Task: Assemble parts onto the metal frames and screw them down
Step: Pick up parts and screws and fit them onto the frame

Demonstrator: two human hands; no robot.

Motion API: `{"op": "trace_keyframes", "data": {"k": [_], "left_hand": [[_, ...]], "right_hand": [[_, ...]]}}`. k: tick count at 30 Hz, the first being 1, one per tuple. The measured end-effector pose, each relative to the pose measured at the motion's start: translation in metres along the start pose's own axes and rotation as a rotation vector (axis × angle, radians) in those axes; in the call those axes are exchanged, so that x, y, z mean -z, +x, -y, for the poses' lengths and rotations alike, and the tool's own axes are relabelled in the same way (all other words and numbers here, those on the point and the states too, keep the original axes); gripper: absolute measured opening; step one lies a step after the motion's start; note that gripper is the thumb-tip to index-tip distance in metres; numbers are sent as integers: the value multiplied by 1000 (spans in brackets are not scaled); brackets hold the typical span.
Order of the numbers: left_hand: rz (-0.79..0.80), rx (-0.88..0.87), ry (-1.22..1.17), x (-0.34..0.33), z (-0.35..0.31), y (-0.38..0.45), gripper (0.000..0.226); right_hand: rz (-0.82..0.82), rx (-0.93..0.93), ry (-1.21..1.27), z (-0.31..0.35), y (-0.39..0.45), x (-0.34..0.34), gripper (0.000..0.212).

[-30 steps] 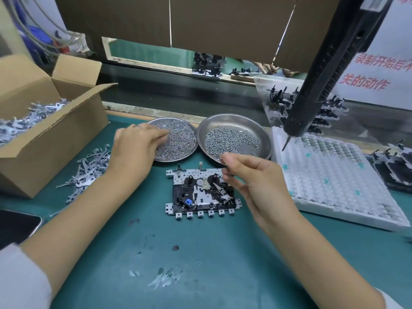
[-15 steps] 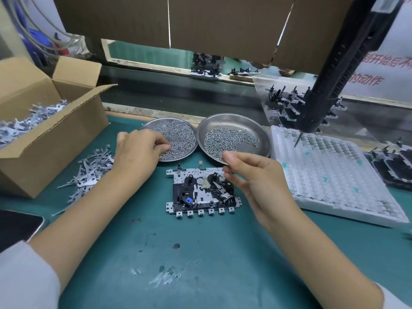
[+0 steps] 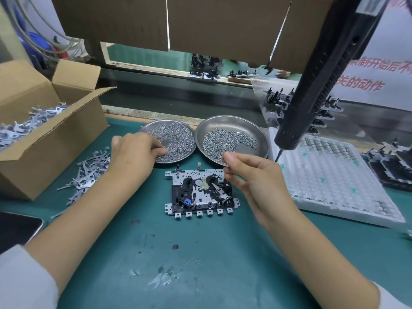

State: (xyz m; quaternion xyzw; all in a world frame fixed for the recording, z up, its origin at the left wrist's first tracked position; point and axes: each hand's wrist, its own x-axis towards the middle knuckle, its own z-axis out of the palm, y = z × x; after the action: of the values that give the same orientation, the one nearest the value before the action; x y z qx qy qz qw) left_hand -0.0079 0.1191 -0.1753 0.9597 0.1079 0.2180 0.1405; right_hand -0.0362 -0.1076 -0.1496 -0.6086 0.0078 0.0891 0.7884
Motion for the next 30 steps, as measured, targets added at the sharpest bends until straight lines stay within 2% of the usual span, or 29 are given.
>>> {"op": "trace_keyframes", "data": {"k": [3,10,13,15,17,22,26,30], "left_hand": [[-21,-9,55,1,-2,-1,15],[-148,-57,-50,5,-5,-7,16],[-162,-69,-170,10,-8,-8,14],[-158,-94,-350,14,-14,-12,10],[-169,-210,-536,20,-24,-21,9],[-360,-579,-621,27,-53,-49,25],[-423,-637,-690,22,-62,-61,34],[-429,-622,-735,19,-61,-63,32]], "right_hand": [[-3,-5,-10,0,0,0,3],[-6,-11,-11,0,-1,1,4],[-8,-9,-10,0,0,1,5],[5,-15,13,0,0,2,7],[53,-35,82,2,-1,1,11],[231,-107,240,5,-4,-2,10],[347,-137,221,6,-8,-5,15],[367,-143,228,6,-8,-6,23]]}}
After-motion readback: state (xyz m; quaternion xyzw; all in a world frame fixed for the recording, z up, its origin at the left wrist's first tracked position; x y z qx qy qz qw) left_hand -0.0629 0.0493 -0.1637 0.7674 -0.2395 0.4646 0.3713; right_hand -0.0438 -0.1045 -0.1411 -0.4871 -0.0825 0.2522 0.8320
